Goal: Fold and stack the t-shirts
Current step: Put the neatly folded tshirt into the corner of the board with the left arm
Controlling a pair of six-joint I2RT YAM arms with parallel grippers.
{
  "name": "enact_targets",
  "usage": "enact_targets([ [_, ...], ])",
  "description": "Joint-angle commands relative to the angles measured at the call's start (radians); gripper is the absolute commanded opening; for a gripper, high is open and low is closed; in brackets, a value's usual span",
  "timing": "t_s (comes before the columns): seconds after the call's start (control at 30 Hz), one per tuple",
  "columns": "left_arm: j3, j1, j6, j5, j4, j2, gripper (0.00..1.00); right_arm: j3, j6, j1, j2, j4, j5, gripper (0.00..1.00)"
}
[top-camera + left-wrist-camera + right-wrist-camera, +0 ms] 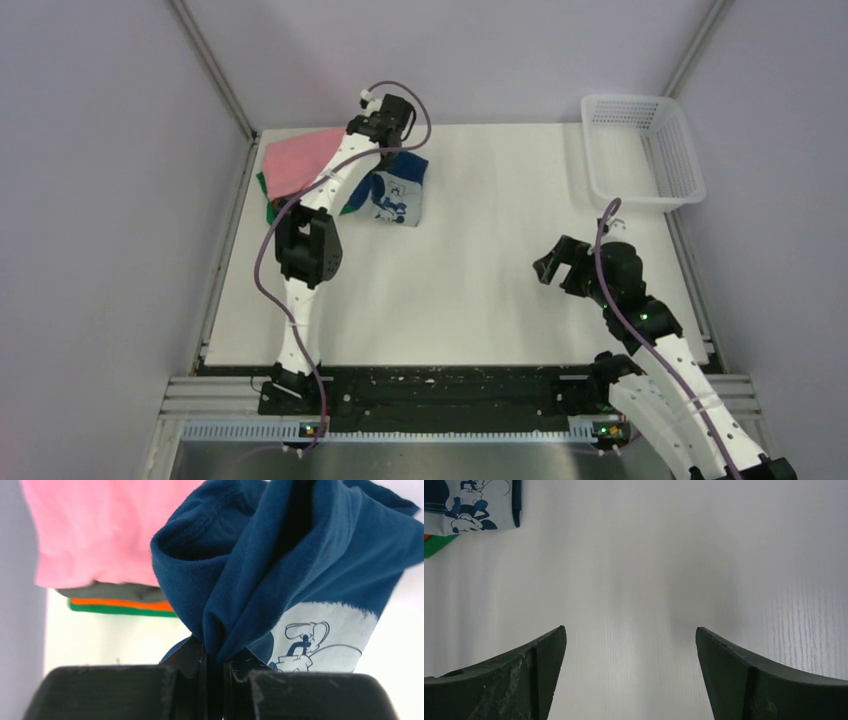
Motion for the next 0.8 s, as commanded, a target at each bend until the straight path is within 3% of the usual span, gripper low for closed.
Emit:
enact_targets([
  [0.0, 0.046, 0.017, 0.193, -0.151, 0.11, -0.081, 0.0, -0.008, -0.026, -0.008, -0.011, 0.067, 0.053, 0.99],
  [0.2, 0.051, 0.044, 0.374, -0.189, 0.287, -0.161, 0.0, 0.01, -0.06, -0.007, 0.07, 0.075, 0.036, 0.99],
  [0.33, 0.097, 0.078, 0.447, -0.159, 0.316, -0.176, 0.0, 0.004, -0.061, -0.008, 0.089, 0.096, 0.025, 0.99],
  [0.77, 0.25, 0.166, 0.449, -0.009, 0.284, -0.139, 0.0, 0.01, -0.048, -0.007, 0.12, 0.119, 0.017, 0.99],
])
